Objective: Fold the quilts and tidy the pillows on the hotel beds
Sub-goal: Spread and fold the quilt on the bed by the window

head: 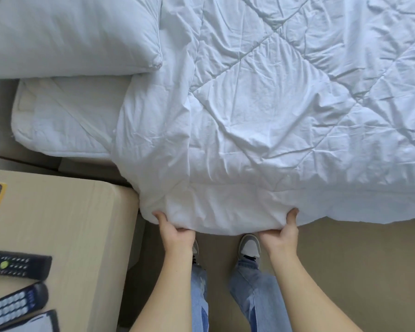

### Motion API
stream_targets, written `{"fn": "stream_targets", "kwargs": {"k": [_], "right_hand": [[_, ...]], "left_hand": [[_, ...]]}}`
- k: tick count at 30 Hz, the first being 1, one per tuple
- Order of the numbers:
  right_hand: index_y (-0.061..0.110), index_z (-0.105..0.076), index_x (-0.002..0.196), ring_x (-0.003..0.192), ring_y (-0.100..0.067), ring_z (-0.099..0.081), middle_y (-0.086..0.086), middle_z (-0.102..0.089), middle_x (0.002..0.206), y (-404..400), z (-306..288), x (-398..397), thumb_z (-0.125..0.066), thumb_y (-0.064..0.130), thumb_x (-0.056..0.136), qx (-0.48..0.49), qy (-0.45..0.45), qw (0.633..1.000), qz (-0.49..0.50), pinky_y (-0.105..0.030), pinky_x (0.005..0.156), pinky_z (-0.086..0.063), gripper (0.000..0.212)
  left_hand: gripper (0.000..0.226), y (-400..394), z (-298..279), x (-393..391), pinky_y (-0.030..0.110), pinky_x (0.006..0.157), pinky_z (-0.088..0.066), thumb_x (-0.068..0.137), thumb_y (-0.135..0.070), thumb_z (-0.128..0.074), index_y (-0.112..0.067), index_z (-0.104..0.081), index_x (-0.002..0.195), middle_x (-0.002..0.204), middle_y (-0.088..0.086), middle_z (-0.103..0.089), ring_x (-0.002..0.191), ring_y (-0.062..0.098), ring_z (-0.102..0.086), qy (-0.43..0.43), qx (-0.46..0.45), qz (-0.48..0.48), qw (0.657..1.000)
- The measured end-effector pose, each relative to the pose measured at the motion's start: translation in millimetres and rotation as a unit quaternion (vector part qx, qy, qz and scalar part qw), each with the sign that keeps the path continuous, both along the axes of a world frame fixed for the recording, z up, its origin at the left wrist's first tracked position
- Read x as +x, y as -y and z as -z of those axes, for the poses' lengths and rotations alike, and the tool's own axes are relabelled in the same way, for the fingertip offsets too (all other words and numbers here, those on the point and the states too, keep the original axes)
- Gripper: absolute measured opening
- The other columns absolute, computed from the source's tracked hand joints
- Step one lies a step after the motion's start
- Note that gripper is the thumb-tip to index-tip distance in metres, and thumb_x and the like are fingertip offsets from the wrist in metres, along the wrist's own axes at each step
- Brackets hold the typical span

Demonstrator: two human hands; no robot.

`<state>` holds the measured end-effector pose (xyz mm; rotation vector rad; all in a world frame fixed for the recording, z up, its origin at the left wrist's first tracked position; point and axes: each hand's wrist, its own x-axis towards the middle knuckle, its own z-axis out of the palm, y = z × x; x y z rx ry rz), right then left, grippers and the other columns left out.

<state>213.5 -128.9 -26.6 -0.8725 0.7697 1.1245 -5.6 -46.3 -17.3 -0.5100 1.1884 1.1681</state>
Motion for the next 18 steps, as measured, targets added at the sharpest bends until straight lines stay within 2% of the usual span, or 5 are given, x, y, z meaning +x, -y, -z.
{"fn": "stream_targets", "kwargs": {"k": [5,9,12,15,18], "right_hand": [[0.015,-0.066,0.128,0.120,-0.034,-0.064,-0.013,-0.072,0.125,35.5,-97.3,3.5,-0.081,0.040,0.067,-0.028,0.007,1.000,-0.005,-0.053,0.100,-0.049,0.068],[0.016,-0.065,0.132,0.113,-0.031,-0.069,-0.011,-0.075,0.118,49.2,-149.5,32.4,-0.102,0.030,0.027,-0.039,0.067,0.997,0.001,-0.054,0.106,-0.045,0.112],[0.016,-0.067,0.126,0.095,-0.021,-0.076,-0.005,-0.080,0.098,40.5,-199.0,59.8,-0.091,0.032,0.041,-0.024,0.105,0.994,-0.020,-0.043,0.107,-0.045,0.090],[0.012,-0.056,0.142,0.124,-0.029,-0.062,-0.013,-0.071,0.127,28.4,-237.1,81.9,-0.091,0.035,0.061,0.008,0.117,0.993,-0.022,-0.048,0.111,-0.042,0.091],[0.010,-0.055,0.141,0.128,-0.035,-0.057,-0.016,-0.066,0.133,13.8,-265.4,100.3,-0.105,0.032,0.023,0.041,0.145,0.988,-0.018,-0.057,0.118,-0.033,0.130]], "left_hand": [[0.055,37.6,-86.3,-20.0,0.058,0.110,-0.042,0.091,-0.060,-0.061,-0.023,-0.063,0.132,0.130,0.008,-0.069,0.122,0.034,-0.061,-0.040,-0.008,-0.010,0.999],[0.054,41.0,-152.1,-29.5,0.057,0.114,-0.037,0.095,-0.050,-0.060,-0.018,-0.058,0.139,0.137,0.011,-0.064,0.126,0.034,-0.058,-0.061,0.019,-0.001,0.998],[0.054,27.4,-199.3,-25.3,0.057,0.117,-0.034,0.097,-0.050,-0.056,-0.021,-0.056,0.142,0.140,0.011,-0.061,0.132,0.034,-0.054,-0.092,0.059,0.023,0.994],[0.043,10.7,-249.4,-15.8,0.059,0.114,-0.037,0.098,-0.050,-0.055,-0.027,-0.057,0.135,0.137,0.009,-0.062,0.130,0.034,-0.055,-0.132,0.110,0.026,0.985],[0.037,-8.1,-292.8,-1.1,0.058,0.113,-0.039,0.101,-0.048,-0.052,-0.026,-0.057,0.130,0.132,0.007,-0.064,0.123,0.032,-0.060,-0.147,0.131,0.027,0.980]]}}
